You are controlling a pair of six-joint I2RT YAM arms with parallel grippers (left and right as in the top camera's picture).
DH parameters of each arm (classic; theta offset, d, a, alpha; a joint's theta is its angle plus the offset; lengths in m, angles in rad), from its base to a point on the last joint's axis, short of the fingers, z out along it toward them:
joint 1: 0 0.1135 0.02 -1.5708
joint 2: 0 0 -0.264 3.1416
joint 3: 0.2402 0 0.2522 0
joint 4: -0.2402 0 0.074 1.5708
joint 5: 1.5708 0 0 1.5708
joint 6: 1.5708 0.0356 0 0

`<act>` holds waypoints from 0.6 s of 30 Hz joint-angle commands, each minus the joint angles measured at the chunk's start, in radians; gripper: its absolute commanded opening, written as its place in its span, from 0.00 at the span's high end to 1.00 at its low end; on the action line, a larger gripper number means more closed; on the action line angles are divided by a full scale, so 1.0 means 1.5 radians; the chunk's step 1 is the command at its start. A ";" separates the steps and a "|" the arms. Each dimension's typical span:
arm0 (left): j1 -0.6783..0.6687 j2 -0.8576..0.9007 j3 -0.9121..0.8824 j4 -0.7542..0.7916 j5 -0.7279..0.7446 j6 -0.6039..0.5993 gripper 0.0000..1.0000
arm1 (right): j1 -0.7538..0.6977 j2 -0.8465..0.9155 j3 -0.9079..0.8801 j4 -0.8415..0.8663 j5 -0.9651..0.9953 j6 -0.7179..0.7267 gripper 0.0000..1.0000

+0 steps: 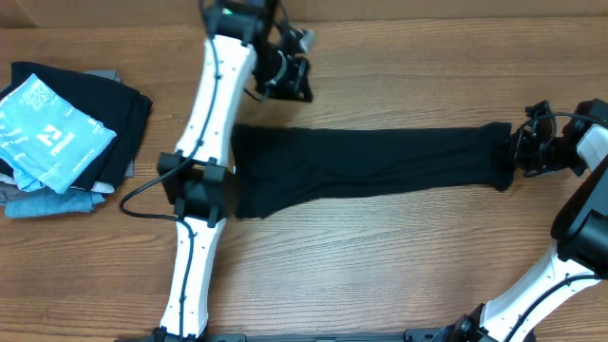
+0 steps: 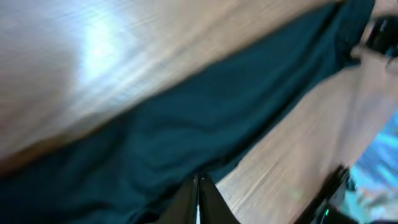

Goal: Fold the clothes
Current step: 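Move the left gripper over the strip's middle toward the right end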

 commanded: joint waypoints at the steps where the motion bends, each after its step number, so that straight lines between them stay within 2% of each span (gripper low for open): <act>1: -0.081 0.002 -0.076 0.017 -0.027 0.090 0.93 | 0.009 0.007 0.017 0.000 0.012 0.007 0.96; 5: -0.158 0.002 -0.109 0.066 -0.106 0.163 0.88 | 0.027 0.007 0.017 -0.009 0.013 0.007 0.96; 7: -0.206 0.002 -0.109 0.087 -0.195 0.185 0.82 | 0.037 0.007 0.017 -0.011 0.013 0.007 0.96; 12: -0.265 0.003 -0.110 0.095 -0.290 0.192 0.67 | 0.041 0.007 0.017 -0.012 0.013 0.007 0.96; 15: -0.274 0.003 -0.118 0.096 -0.292 0.188 0.66 | 0.041 0.007 0.017 -0.014 0.013 0.007 0.96; 18: -0.275 0.003 -0.161 0.115 -0.333 0.160 0.65 | 0.041 0.007 0.017 -0.013 0.013 0.007 0.96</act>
